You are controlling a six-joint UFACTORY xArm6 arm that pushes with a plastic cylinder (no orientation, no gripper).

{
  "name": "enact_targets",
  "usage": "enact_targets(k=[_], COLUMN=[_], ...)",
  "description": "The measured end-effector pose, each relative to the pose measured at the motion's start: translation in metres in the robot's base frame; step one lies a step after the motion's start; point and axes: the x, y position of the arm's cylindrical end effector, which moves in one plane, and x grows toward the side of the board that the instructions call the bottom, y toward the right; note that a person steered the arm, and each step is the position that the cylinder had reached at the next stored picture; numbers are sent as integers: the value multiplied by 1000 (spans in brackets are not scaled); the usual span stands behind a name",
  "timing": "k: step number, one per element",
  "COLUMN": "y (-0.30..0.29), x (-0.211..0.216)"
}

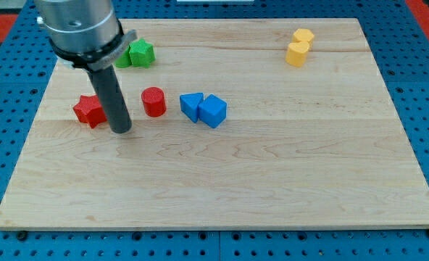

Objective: Nudge the blue cube top a bit

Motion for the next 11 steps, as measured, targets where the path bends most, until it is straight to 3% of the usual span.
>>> enact_targets(k=[4,6,9,10,11], y=[128,147,135,81,-11], x=[0,-2,-4,34,27])
